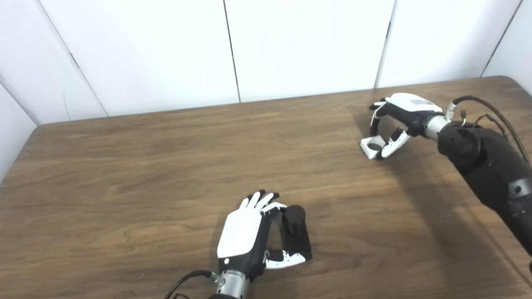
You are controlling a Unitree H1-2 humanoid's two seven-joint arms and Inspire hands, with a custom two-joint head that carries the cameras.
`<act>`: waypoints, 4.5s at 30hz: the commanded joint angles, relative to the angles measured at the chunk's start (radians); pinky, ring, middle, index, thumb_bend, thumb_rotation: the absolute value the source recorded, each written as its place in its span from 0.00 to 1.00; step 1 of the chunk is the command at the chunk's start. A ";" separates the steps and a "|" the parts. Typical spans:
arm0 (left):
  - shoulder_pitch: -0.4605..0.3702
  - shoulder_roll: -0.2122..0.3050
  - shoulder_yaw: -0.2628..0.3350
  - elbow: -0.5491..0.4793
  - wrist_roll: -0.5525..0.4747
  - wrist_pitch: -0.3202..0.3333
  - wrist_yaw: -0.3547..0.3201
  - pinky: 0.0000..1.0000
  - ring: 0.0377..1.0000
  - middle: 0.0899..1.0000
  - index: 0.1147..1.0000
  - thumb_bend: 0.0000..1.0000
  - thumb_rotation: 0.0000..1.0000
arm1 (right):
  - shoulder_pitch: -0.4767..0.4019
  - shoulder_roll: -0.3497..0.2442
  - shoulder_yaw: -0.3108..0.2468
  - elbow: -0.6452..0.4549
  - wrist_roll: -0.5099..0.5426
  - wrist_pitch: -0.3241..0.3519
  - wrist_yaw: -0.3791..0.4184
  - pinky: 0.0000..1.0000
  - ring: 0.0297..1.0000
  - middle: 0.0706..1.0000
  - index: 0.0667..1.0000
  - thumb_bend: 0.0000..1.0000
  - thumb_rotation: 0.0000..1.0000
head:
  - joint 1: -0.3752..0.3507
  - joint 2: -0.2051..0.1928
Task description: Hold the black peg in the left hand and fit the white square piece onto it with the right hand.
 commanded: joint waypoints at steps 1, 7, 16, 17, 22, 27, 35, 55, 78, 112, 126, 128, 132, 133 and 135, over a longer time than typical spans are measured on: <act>0.021 -0.009 -0.008 0.010 0.017 -0.007 -0.012 0.98 0.97 0.89 0.60 0.76 0.29 | -0.029 -0.011 -0.020 -0.021 0.006 -0.020 -0.025 0.93 0.99 0.91 0.46 0.53 0.15 | -0.004 -0.008; 0.016 -0.010 -0.007 0.022 0.010 -0.017 0.001 0.98 0.97 0.89 0.59 0.75 0.30 | -0.024 -0.013 -0.023 -0.019 0.007 -0.030 -0.036 0.92 0.99 0.91 0.46 0.53 0.15 | -0.009 -0.013; 0.008 -0.015 -0.008 0.034 0.010 -0.021 0.010 0.99 0.97 0.89 0.60 0.75 0.30 | -0.009 -0.012 -0.031 -0.019 0.010 -0.041 -0.054 0.91 0.99 0.91 0.46 0.52 0.15 | -0.003 -0.020; 0.008 -0.015 -0.007 0.034 0.009 -0.021 0.011 0.99 0.96 0.89 0.60 0.75 0.30 | -0.007 -0.011 -0.033 -0.023 0.009 -0.036 -0.052 0.91 0.99 0.91 0.46 0.52 0.15 | -0.003 -0.020; 0.007 -0.015 -0.003 0.039 0.008 -0.025 0.013 0.98 0.96 0.89 0.59 0.75 0.30 | -0.003 -0.005 -0.032 -0.034 0.001 -0.018 -0.044 0.93 0.99 0.92 0.46 0.52 0.15 | -0.002 -0.028; 0.008 -0.014 -0.001 0.042 0.013 -0.029 0.016 0.98 0.96 0.89 0.59 0.75 0.31 | -0.003 -0.004 -0.032 -0.033 0.000 -0.021 -0.046 0.93 0.99 0.92 0.46 0.52 0.15 | -0.005 -0.033; 0.010 -0.014 0.000 0.048 0.007 -0.038 0.022 0.99 0.96 0.89 0.59 0.76 0.30 | -0.002 -0.004 -0.038 -0.033 0.009 -0.019 -0.043 0.92 0.98 0.91 0.66 0.98 0.33 | -0.006 -0.035; -0.001 -0.014 0.003 0.072 0.000 -0.044 0.025 0.99 0.97 0.89 0.59 0.75 0.30 | -0.002 -0.012 -0.072 -0.050 0.033 -0.045 -0.046 0.90 0.98 0.91 0.68 1.00 0.35 | -0.010 -0.042; -0.006 -0.017 0.006 0.089 0.001 -0.060 0.026 0.99 0.97 0.90 0.60 0.75 0.31 | -0.085 -0.047 -0.066 -0.141 -0.016 0.056 0.077 0.82 0.95 0.88 0.67 1.00 0.32 | -0.018 -0.049; 0.006 -0.018 -0.001 0.067 0.014 -0.058 0.012 0.99 0.97 0.89 0.59 0.75 0.32 | -0.114 0.025 -0.040 0.146 -0.025 0.043 -0.033 0.83 0.94 0.88 0.67 0.97 0.29 | -0.017 -0.043; 0.006 -0.019 -0.004 0.069 0.023 -0.056 0.012 0.99 0.97 0.89 0.60 0.75 0.32 | -0.118 0.037 -0.020 0.184 -0.027 0.059 -0.044 0.85 0.95 0.87 0.68 0.97 0.32 | -0.020 -0.046; 0.006 -0.021 -0.005 0.071 0.024 -0.056 0.012 1.00 0.97 0.89 0.60 0.75 0.32 | -0.121 0.039 -0.018 0.186 -0.024 0.058 -0.046 0.85 0.94 0.88 0.68 0.97 0.33 | -0.020 -0.046; 0.009 -0.027 -0.004 0.073 0.017 -0.058 0.017 1.00 0.97 0.89 0.60 0.75 0.31 | -0.128 0.045 -0.017 0.191 -0.020 0.062 -0.048 0.85 0.95 0.88 0.68 0.98 0.33 | -0.018 -0.044; 0.009 -0.028 -0.004 0.074 0.016 -0.058 0.018 1.00 0.97 0.89 0.60 0.75 0.31 | -0.130 0.047 -0.016 0.194 -0.019 0.065 -0.049 0.86 0.95 0.88 0.68 0.98 0.33 | -0.019 -0.045; 0.009 -0.028 -0.004 0.074 0.018 -0.058 0.018 1.00 0.97 0.89 0.60 0.75 0.31 | -0.135 0.051 -0.013 0.204 -0.019 0.062 -0.053 0.86 0.95 0.89 0.68 0.98 0.33 | -0.019 -0.045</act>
